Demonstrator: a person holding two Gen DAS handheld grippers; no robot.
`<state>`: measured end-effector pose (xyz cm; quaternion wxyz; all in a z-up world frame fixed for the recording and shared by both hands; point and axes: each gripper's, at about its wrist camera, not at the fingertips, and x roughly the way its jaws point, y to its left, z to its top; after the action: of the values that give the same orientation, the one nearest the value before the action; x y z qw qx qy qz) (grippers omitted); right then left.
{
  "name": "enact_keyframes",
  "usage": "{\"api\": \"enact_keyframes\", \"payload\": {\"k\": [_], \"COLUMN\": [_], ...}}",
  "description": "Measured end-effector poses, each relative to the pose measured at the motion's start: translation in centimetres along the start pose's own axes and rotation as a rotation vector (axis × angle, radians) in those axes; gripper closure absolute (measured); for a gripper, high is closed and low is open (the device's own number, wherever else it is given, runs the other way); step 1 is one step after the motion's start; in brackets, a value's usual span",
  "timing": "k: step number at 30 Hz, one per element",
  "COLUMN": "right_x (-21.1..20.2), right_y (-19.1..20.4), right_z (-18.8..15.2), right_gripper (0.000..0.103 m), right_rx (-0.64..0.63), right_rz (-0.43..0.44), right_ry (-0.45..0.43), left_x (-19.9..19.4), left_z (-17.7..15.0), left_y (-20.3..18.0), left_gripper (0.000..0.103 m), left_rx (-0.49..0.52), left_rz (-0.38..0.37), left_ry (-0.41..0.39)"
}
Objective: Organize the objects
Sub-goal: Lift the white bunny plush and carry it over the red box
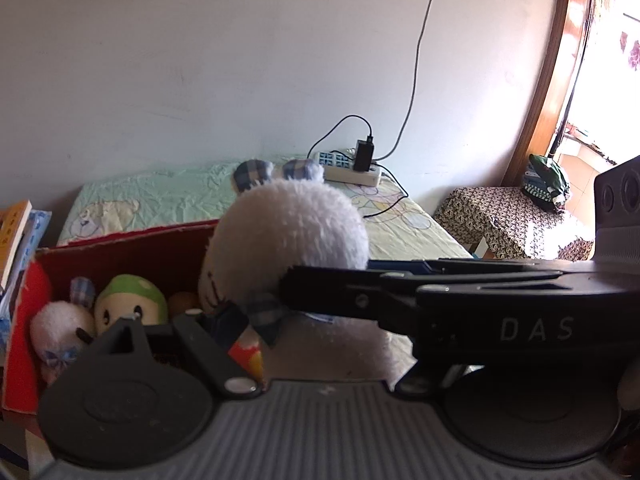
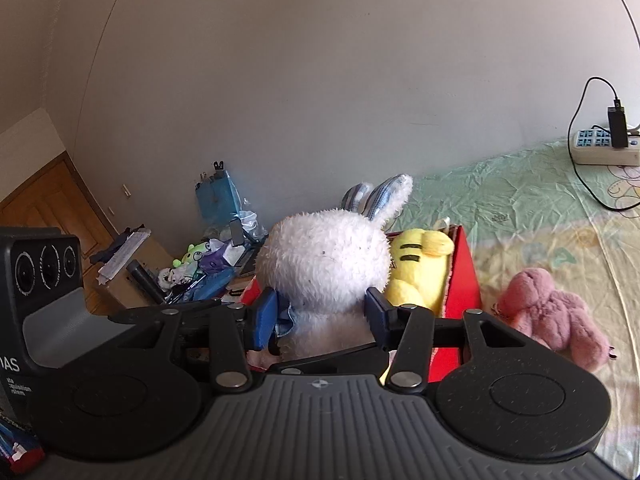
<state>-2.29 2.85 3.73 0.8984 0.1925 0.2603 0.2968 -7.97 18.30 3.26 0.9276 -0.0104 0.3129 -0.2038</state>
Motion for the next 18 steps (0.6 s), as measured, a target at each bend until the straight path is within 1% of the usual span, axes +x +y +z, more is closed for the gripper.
{"api": "enact_keyframes", "payload": {"k": [4, 8, 14, 18], "right_x": [2.1, 4.0, 6.9, 8.4], "right_y": [1.4, 2.2, 2.2, 2.3], "right_z": [-0.1, -0.1, -0.3, -0.8], "right_gripper": [0.052, 0.053, 0.054, 0.056], "right_rx": [-0.005, -0.001, 0.021, 0.006], "right_rz": [-0.021, -0.053, -0.129, -0.178], "right_ry": [0.002, 0.014, 0.049, 0.084], "left_x": [-0.3, 0.3, 2.5, 4.0], "left_z": [-0.1, 0.0, -0.2, -0.8], "left_y": [2.6, 5.1, 8.0, 9.2], "left_gripper": [0.023, 0.023, 0.023, 0.023], "left_rx": [0.0, -0.016, -0.047, -0.062], "left_rz": [0.009, -0.004, -0.025, -0.027], "left_ry": [0.004, 0.021, 0.071, 0.11]}}
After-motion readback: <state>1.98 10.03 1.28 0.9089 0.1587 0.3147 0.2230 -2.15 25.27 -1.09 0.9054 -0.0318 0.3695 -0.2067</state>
